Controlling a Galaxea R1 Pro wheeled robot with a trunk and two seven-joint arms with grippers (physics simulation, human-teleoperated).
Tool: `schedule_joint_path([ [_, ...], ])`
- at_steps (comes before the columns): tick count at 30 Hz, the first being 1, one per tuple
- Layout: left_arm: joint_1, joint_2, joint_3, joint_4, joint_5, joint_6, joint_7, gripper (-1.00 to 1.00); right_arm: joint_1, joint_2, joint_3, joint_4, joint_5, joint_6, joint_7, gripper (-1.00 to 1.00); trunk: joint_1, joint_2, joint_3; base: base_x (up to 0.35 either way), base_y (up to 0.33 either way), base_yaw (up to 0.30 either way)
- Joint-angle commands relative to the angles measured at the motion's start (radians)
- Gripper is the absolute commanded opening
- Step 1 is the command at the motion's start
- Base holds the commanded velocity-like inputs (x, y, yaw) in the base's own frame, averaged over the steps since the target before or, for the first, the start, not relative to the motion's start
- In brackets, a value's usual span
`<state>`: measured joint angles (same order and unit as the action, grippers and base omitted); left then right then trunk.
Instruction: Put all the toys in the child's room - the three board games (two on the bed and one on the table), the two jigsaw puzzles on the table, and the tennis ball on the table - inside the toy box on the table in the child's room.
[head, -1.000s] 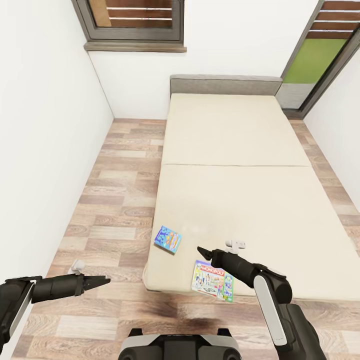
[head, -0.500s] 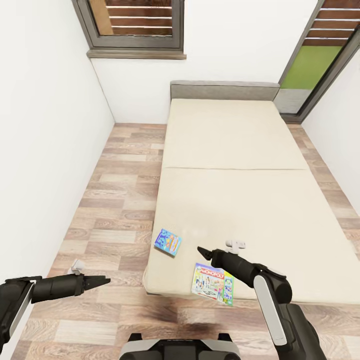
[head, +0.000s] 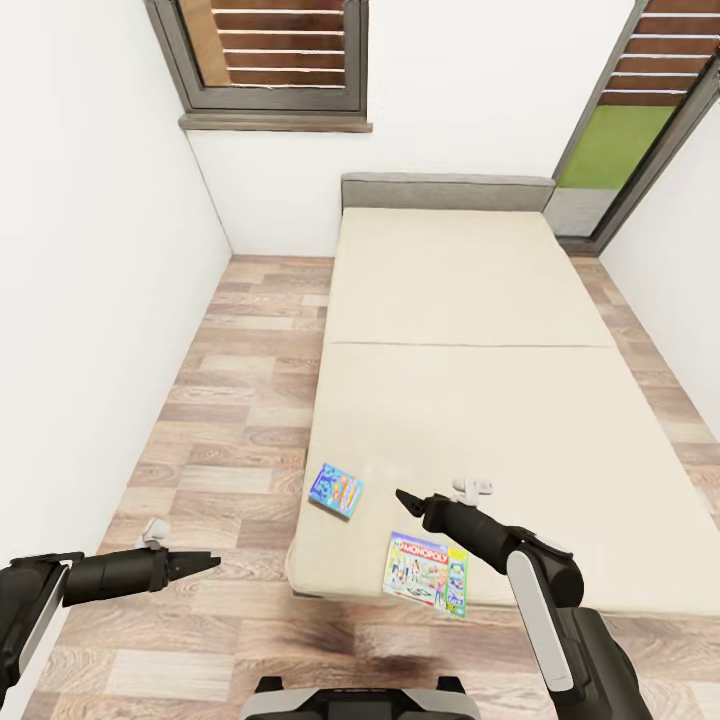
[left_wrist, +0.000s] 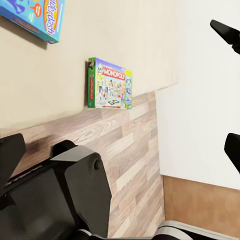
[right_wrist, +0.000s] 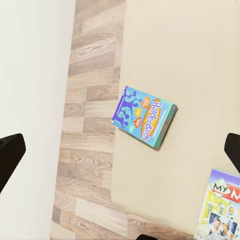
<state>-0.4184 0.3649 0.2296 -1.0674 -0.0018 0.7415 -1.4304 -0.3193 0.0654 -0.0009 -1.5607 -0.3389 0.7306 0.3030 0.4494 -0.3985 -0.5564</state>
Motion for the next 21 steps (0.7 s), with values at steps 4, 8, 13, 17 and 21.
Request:
schedule_joint_path([
  [4,0.000,0.000,0.000,0.000,0.000,0.010,-0.004,1.00,-0.001,0.001,-0.002,-0.001,-0.001,0.005,0.002,1.00,0.001,-0.002,0.005,0.000,0.000,0.000],
  [8,0.000,0.000,0.000,0.000,0.000,0.010,-0.004,1.00,-0.001,0.001,0.000,-0.001,-0.001,0.004,0.002,1.00,0.001,-0.002,0.012,0.000,0.000,0.000],
  [13,0.000,0.000,0.000,0.000,0.000,0.010,-0.004,1.00,-0.001,0.001,0.000,0.000,-0.001,0.003,0.002,1.00,0.001,-0.002,0.020,0.000,0.000,0.000],
  [17,0.000,0.000,0.000,0.000,0.000,0.010,-0.004,1.00,-0.001,0.001,0.000,0.000,-0.001,0.003,0.002,1.00,0.001,-0.002,0.027,0.000,0.000,0.000],
  [21,0.000,0.000,-0.001,0.000,0.000,0.010,-0.004,1.00,-0.001,0.001,0.000,0.001,-0.001,0.003,0.002,1.00,0.001,-0.002,0.033,0.000,0.000,0.000],
])
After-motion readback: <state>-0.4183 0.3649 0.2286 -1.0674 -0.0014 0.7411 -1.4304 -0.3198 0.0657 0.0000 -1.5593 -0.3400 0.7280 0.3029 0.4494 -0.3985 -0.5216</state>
